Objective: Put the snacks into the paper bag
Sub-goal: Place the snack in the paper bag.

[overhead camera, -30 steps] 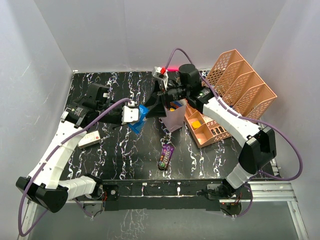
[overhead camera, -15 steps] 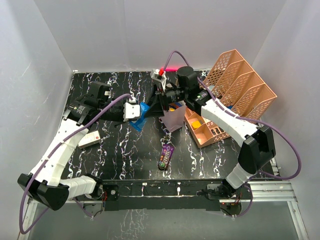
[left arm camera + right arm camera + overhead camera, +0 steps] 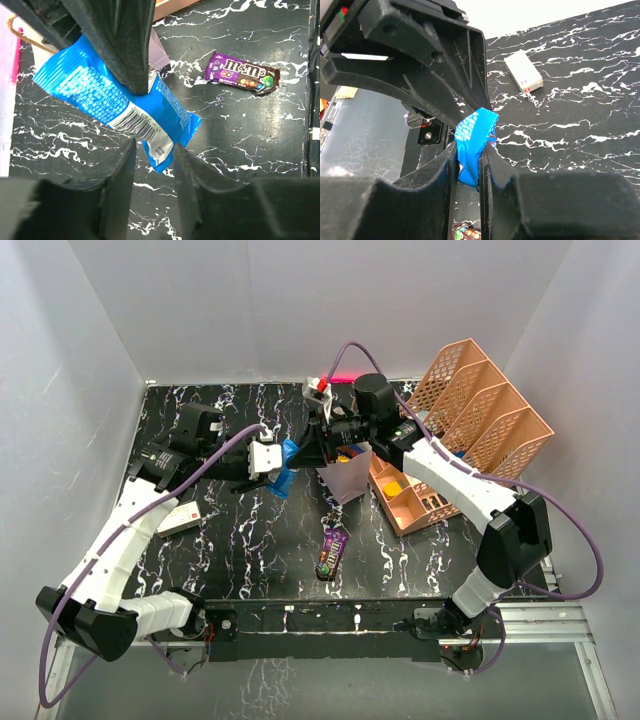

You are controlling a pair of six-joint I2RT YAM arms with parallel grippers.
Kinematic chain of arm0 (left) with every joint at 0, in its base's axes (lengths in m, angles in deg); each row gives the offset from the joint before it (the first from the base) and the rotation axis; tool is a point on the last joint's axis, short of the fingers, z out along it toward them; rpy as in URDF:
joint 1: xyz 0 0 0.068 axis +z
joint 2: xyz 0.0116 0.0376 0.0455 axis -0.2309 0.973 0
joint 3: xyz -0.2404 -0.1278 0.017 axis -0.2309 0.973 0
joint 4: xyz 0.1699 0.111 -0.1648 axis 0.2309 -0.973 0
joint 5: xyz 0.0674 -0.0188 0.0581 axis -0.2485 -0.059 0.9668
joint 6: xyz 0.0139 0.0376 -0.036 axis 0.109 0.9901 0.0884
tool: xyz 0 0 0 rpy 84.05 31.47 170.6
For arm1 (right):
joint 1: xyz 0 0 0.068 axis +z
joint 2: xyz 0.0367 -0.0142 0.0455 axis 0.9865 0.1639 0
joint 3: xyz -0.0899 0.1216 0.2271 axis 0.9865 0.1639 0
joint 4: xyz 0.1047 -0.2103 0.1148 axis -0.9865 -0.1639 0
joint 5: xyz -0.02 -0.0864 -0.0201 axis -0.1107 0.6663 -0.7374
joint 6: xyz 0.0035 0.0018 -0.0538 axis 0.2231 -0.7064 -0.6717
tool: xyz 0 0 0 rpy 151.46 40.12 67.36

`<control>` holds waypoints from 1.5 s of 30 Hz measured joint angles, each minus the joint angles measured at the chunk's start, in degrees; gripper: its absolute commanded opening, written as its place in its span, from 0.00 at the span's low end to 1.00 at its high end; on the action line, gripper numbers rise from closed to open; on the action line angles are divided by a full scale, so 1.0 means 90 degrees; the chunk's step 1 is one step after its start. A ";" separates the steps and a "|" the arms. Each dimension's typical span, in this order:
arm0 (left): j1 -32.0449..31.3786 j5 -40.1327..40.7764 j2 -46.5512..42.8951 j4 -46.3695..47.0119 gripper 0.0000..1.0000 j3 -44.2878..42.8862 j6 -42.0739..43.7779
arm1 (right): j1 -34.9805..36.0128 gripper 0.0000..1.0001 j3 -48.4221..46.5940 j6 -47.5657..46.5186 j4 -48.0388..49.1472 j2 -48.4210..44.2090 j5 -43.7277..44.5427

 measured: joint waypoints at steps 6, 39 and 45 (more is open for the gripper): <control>0.0087 0.0311 -0.0121 0.0231 0.52 0.0036 -0.0376 | -0.0204 0.17 0.0000 -0.0248 -0.0338 -0.0313 0.0197; 0.0731 0.1197 -0.0265 0.1253 0.69 0.0804 -0.1508 | -0.1513 0.17 -0.0590 -0.1948 -0.2045 -0.0695 0.2890; 0.0731 0.1173 -0.0265 0.1251 0.69 0.0816 -0.1511 | -0.1304 0.17 -0.0585 -0.1851 -0.1989 -0.0517 0.2902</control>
